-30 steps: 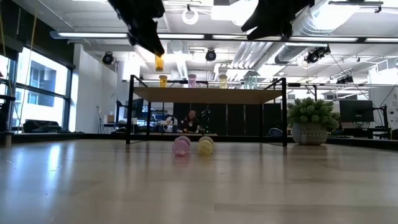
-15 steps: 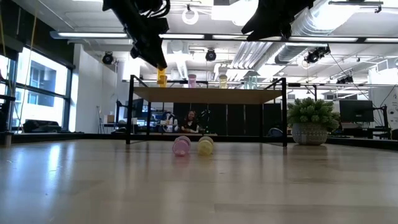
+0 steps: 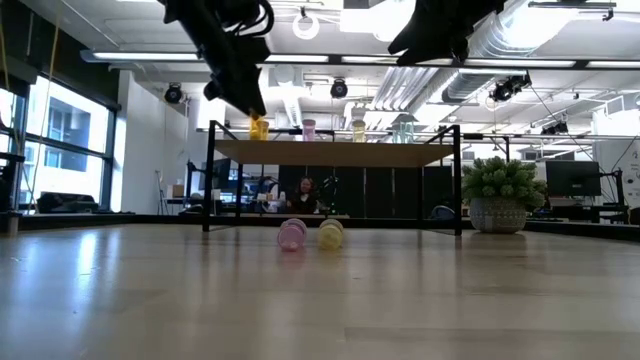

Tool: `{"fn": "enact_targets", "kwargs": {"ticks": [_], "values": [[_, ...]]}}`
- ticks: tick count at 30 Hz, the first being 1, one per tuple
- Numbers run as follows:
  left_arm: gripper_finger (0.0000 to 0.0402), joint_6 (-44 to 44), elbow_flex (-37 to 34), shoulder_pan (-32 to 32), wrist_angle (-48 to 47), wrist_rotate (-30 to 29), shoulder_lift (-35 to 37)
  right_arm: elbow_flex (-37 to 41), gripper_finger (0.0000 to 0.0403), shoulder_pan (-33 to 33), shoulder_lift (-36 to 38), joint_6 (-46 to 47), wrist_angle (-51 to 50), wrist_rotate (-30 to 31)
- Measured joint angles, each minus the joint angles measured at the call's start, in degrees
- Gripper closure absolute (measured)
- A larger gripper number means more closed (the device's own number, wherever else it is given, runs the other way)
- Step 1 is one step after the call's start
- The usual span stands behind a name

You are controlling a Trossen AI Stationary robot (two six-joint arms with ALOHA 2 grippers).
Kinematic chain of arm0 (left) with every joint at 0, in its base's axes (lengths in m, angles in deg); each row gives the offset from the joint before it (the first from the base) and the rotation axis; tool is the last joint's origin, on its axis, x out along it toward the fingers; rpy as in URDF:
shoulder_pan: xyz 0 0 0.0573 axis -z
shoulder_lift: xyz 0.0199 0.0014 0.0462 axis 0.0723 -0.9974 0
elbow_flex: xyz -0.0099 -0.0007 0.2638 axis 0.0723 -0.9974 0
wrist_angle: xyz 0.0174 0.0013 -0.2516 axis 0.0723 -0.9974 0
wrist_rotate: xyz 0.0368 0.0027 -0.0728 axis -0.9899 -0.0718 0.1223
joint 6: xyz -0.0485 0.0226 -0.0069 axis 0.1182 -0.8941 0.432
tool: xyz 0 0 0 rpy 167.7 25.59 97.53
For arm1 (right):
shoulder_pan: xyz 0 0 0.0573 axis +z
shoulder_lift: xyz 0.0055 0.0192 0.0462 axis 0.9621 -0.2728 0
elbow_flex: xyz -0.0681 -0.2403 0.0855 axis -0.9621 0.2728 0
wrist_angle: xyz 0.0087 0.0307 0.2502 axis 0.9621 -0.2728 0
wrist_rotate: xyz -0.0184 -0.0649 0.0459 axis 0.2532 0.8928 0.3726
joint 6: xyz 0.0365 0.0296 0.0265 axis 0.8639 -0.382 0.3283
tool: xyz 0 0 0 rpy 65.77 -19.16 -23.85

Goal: Pick and place medicine bottles onto shelf by color
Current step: Put the left orange pill bottle on the shelf aligned with the other orange pill bottle

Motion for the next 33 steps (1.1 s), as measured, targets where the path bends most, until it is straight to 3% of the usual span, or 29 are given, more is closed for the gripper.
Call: {"fn": "enact_targets", "kwargs": {"ticks": [33], "values": [[0.028,5.72,0.0,0.02,0.06,-1.37,-0.73,0.0,0.0208,0.02,0.0,0.04,-0.07,-0.01]]}}
